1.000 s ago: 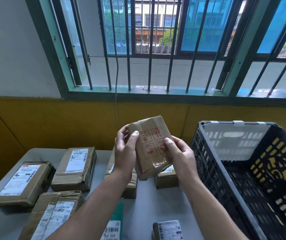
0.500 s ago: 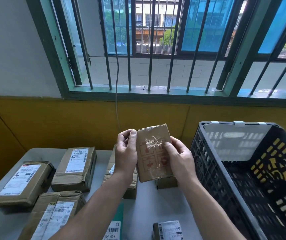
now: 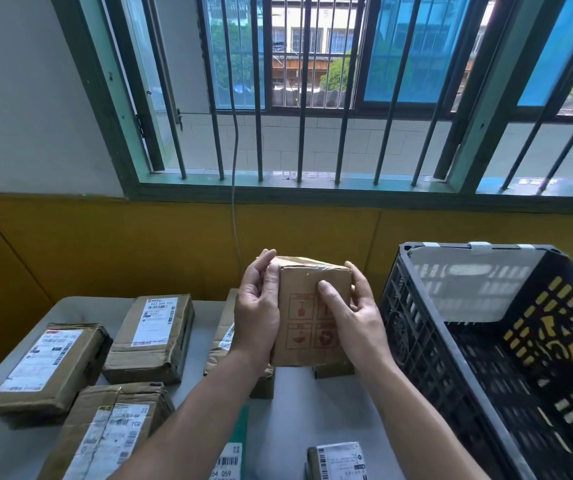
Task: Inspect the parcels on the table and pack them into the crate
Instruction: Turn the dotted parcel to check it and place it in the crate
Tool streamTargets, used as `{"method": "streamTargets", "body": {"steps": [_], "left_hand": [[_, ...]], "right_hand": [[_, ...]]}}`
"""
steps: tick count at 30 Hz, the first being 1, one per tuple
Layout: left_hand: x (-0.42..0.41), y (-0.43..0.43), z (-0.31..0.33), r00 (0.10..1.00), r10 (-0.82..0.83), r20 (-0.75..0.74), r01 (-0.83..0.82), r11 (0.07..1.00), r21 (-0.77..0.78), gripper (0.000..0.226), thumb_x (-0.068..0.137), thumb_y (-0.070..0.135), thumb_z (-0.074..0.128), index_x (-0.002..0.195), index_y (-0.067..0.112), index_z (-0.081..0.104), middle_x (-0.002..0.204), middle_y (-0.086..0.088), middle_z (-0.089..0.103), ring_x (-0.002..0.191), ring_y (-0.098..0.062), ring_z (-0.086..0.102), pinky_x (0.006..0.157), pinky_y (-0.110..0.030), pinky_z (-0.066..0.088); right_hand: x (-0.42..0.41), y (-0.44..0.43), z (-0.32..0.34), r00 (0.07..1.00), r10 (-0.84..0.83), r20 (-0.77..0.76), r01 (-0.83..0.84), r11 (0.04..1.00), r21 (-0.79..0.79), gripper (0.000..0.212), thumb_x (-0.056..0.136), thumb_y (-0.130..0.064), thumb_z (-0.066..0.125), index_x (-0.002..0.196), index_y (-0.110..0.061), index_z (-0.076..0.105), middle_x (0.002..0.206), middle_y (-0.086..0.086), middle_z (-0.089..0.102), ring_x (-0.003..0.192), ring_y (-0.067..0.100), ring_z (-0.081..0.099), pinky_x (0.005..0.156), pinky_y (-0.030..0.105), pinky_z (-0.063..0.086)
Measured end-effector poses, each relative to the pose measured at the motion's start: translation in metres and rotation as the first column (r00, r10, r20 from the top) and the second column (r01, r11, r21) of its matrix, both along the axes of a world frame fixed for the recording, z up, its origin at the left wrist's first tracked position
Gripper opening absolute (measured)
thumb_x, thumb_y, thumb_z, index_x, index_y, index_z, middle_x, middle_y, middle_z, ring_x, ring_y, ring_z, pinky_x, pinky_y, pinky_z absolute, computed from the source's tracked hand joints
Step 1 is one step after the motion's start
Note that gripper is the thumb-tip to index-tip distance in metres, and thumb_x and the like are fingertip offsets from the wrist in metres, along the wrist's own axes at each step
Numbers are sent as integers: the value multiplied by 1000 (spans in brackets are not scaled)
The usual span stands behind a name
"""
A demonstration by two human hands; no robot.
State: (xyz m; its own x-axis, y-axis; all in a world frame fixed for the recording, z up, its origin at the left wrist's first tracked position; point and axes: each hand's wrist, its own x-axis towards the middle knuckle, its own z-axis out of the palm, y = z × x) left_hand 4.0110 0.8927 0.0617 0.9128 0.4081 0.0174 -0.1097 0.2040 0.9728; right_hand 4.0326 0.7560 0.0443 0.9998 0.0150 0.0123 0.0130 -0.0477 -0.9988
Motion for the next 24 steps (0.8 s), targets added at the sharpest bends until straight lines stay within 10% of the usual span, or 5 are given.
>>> {"method": "streamTargets", "body": {"steps": [10, 14, 24], "left_hand": [[-4, 7, -8, 925, -107, -364, 147, 986, 84, 136, 45, 95, 58, 159, 41, 6, 151, -8, 44, 131, -31, 53, 90, -50, 58], [-4, 10, -8, 872, -205, -444, 248, 968, 40, 114, 66, 88, 53, 158, 33, 16, 134, -4, 63, 111, -21, 66, 58, -27, 55], [-3, 16, -11, 784, -424, -454, 446, 893, -63, 93, 62, 92, 50, 142, 46, 41, 109, 17, 57, 106, -10, 57, 88, -35, 49]], "right_hand": [[-1, -4, 0, 999, -39, -11, 39, 996, 77, 66, 72, -70, 57, 127, -36, 43, 112, -8, 59, 96, 0, 61, 69, 17, 51], [1, -4, -1, 996, -87, -26, 89, 992, 92, 51, 85, -63, 56, 123, -31, 45, 104, -9, 60, 89, 1, 61, 64, 16, 47], [1, -9, 2, 998, -57, -18, 58, 991, 118, 49, 73, -48, 61, 116, -36, 43, 115, 1, 59, 97, 12, 61, 69, 26, 47]]}}
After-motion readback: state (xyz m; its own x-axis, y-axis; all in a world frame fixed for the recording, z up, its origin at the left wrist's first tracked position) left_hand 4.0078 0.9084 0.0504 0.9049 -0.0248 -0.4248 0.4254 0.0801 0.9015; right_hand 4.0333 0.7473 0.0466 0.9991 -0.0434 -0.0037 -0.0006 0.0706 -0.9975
